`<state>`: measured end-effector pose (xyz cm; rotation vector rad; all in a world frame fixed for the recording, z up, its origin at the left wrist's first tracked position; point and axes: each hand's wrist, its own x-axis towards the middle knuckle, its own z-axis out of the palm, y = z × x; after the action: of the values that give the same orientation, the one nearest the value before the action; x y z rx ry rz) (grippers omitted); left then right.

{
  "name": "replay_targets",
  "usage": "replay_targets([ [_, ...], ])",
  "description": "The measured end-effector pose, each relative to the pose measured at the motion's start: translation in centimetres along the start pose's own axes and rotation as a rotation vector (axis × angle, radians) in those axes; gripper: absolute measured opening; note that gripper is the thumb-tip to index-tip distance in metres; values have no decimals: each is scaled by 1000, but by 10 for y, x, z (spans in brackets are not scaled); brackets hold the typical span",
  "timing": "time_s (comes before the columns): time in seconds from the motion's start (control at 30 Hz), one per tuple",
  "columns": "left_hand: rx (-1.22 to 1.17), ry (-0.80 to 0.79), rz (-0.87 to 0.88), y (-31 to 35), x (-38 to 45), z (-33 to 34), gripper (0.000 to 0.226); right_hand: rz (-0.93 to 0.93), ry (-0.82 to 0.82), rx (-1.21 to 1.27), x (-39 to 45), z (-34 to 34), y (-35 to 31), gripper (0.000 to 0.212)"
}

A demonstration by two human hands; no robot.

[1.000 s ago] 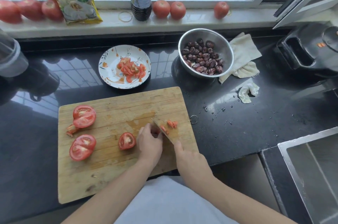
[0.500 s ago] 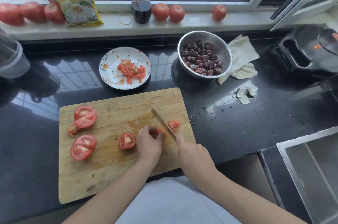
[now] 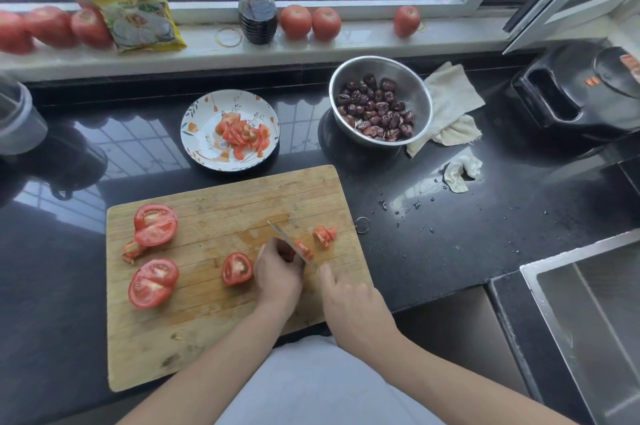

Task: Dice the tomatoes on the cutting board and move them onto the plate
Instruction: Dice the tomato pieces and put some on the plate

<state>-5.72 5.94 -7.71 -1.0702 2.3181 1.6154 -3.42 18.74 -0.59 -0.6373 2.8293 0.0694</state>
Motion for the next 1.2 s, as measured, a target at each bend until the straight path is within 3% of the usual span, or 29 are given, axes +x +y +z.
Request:
replay_targets([
  [0.43,58,23,-3,0,4,2,12,25,30,30,7,-9,-1,52],
  [0.67,50,34,28,-1,3,3,11,23,-106,43,8,-7,-4,51],
  [0.83,59,38,25,-2,4,3,13,0,-275,42,-6,-33,13,31],
  [0.97,50,33,15,-2,2,3,12,44,-188,50,-2,-15,8,34],
  [1.1,29,23,-28,2,1,1,14,0,-38,-30,46,12,-18,23],
  [1.2,36,28,13,1,1,0,10,34,-152,29,40,3,-13,27],
])
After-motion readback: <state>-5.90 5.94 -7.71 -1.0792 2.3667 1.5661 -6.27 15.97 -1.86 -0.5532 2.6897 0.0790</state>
